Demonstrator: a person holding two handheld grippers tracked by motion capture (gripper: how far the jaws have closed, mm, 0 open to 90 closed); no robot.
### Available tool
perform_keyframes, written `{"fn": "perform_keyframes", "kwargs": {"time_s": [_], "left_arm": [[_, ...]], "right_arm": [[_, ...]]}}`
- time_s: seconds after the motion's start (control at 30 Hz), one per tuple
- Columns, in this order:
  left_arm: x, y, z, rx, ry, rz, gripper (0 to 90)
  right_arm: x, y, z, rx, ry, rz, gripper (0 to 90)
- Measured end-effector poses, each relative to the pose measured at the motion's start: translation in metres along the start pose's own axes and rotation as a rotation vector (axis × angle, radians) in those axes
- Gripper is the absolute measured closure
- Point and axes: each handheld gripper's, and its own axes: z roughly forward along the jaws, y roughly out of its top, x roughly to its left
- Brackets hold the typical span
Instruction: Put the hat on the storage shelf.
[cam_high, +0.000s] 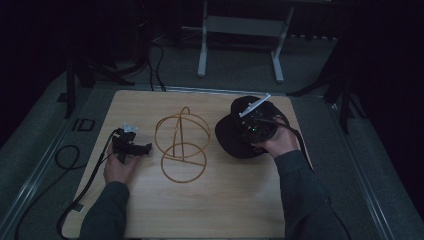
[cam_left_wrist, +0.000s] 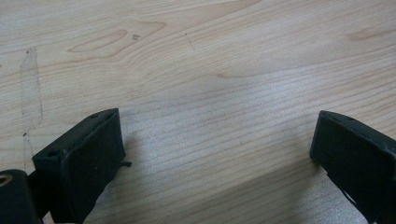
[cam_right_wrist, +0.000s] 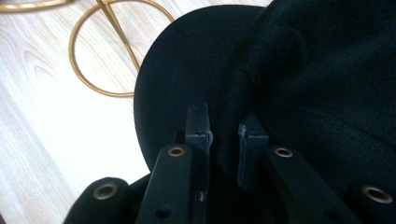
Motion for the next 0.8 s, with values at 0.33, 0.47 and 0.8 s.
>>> {"fn": "perform_keyframes", "kwargs": {"time_s": [0.33,0.47,0.8], "left_arm": [[0.0,0.0,0.0,-0.003,0.001,-0.001,2.4],[0.0,0.0,0.0,-0.003,0.001,-0.001,2.4],[0.0,0.0,0.0,-0.002,0.0,-0.001,2.4]], "right_arm": [[0.003,0.011,-0.028,-0.039,0.023,-0.036,79.2],[0.007,0.015,-0.036,-0.042,0.025,-0.058,79.2],[0.013,0.027,-0.051,-0.049,0.028,-0.101,79.2]]}}
